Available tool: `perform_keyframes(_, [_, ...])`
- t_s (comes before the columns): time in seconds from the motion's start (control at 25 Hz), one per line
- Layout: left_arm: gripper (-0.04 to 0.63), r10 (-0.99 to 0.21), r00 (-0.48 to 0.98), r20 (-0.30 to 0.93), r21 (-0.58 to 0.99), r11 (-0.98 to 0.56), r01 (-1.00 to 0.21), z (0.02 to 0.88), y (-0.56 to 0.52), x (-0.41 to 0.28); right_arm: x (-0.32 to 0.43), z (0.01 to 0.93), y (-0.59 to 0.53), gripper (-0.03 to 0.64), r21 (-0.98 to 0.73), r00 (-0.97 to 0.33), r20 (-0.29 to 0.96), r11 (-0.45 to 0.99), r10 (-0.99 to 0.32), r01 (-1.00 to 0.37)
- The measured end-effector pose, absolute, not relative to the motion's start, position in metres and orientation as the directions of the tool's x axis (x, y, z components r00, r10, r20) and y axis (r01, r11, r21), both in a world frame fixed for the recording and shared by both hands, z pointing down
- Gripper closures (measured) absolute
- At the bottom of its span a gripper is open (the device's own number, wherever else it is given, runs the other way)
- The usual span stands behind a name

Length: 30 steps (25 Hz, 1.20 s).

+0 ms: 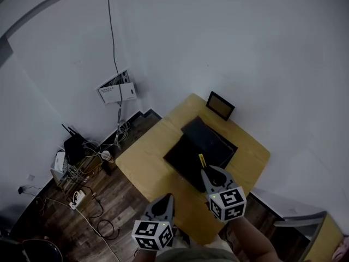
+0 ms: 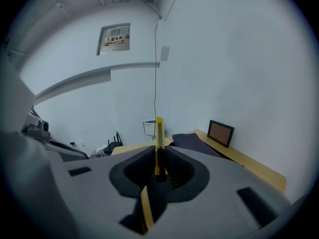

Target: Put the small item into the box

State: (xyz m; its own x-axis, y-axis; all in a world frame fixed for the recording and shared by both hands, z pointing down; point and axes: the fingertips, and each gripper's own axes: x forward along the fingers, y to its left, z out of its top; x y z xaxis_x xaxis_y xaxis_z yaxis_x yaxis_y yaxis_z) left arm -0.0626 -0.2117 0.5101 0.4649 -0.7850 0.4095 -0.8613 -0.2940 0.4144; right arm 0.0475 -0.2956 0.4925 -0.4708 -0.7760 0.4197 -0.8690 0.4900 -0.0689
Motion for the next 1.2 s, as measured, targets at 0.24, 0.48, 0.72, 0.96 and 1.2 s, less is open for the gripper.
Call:
perform_keyframes(0.24, [0.592,-0.781,0.456,0.427,0.422,-0.274,-0.864,0.526,-0.232,-0.063,0.041,0.542,-0.322,0.564,-0.059,-0.464,0.509,0.509,-0.724,-0.859])
perform_keyframes(0.48, [0.592,-0.76,0.459,0.459,0.436,-0.257,-0.862,0.544,-0.241,-0.057,0.032,0.587,-0.343,0.563,-0.053,-0.451,0.589,0.525,-0.67,-0.85])
perform_keyframes(0.72, [0.592,-0.748,0.468,0.471,0.45,-0.253,-0.856,0.548,-0.243,-0.054,0.021,0.625,-0.359,0.563,-0.029,-0.421,0.69,0.56,-0.588,-0.828])
perform_keyframes(0.96, [0.592,-0.745,0.47,0.474,0.454,-0.251,-0.855,0.551,-0.243,-0.055,0.011,0.658,-0.363,0.563,-0.013,-0.384,0.782,0.603,-0.491,-0.798])
perform_keyframes(1.2, [0.592,-0.75,0.461,0.474,0.455,-0.24,-0.857,0.55,-0.244,-0.058,0.008,0.682,-0.358,0.563,-0.035,-0.338,0.865,0.628,-0.37,-0.778])
